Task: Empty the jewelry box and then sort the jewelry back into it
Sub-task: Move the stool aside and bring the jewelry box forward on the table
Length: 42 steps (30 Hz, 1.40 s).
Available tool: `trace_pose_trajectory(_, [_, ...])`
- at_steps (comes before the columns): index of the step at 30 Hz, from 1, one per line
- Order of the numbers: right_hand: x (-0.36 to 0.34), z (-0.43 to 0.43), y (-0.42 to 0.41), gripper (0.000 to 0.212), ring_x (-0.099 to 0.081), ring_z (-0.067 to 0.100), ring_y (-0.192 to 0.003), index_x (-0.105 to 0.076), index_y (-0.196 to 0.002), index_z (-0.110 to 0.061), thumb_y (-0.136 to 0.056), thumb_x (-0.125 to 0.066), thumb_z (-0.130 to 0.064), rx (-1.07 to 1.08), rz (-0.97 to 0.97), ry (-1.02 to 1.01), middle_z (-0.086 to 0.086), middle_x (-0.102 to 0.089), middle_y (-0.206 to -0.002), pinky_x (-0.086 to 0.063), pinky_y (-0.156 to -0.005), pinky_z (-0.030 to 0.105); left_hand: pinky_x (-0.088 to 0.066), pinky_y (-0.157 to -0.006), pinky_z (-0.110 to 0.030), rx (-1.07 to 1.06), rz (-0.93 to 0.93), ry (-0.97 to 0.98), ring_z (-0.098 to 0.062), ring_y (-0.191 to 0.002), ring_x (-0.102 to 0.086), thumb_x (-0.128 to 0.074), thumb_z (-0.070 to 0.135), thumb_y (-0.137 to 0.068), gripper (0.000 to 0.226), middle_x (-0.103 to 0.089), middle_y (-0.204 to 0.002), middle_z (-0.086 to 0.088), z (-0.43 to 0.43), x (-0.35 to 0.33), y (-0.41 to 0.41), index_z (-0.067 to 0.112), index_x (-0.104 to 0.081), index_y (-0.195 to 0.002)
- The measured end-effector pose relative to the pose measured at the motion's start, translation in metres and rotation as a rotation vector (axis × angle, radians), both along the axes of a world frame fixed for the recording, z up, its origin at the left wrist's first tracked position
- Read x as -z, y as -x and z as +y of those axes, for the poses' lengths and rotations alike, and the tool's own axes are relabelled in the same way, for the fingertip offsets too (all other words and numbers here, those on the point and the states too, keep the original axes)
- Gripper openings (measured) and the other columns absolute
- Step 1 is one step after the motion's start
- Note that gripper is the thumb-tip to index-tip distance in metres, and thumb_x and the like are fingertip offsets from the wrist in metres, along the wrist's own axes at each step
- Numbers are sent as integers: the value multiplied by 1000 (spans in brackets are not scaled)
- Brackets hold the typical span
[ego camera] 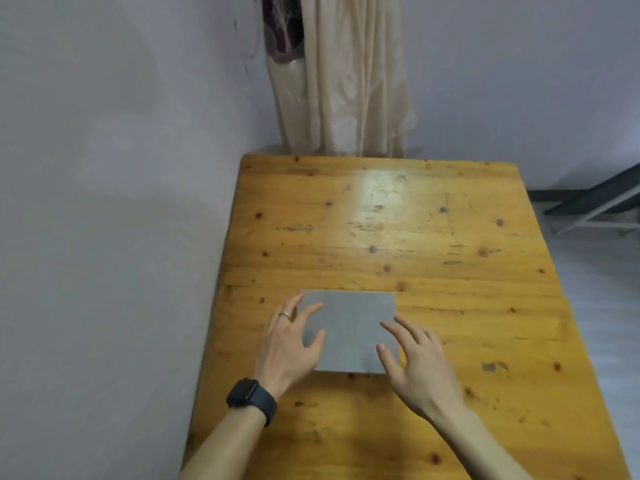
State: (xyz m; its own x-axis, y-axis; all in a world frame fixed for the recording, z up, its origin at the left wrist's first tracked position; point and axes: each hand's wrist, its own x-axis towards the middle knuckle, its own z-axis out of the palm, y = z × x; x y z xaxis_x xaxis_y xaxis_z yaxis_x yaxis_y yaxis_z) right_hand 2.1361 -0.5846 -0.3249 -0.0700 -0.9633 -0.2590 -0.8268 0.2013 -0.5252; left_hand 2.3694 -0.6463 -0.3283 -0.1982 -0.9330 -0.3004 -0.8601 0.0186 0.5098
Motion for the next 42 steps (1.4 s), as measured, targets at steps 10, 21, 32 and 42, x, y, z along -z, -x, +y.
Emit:
trace_pose_trajectory(10, [121,14,-3,94,-15,19,-151,-39,-150,-24,-74,-67,-71,-55,-176,265,0,-5,-165,-25,-115,41,-31,-98,0,-112,329,250,16,-136,-26,-69,46,-83,55,-22,-160,9,19,107,-9,33,-57,-134])
trace_pose_trajectory(21, [139,44,-22,108,-39,24,-142,-40,-150,-18,-62,-71,-73,106,-182,439,13,-36,-156,-38,-113,39,-46,-104,-27,-64,408,282,-8,-128,-49,-65,62,-76,68,-45,-147,5,55,119,-21,42,-48,-139])
trace_pose_trajectory(32, [137,124,-40,93,-40,20,-139,-41,-148,-22,-72,-79,-58,145,-198,502,4,-31,-158,-40,-113,37,-39,-110,-29,73,260,324,-17,-134,-45,-76,48,-82,76,-45,-151,2,130,113,-45,37,-42,-149])
trace_pose_trajectory(42, [151,132,-57,90,-30,38,-142,-37,-143,-16,-73,-81,-52,150,-18,575,13,-17,-158,-39,-109,52,-39,-102,-21,-12,231,469,-20,-130,-54,-69,39,-91,60,-49,-150,-3,158,135,-46,41,-46,-146])
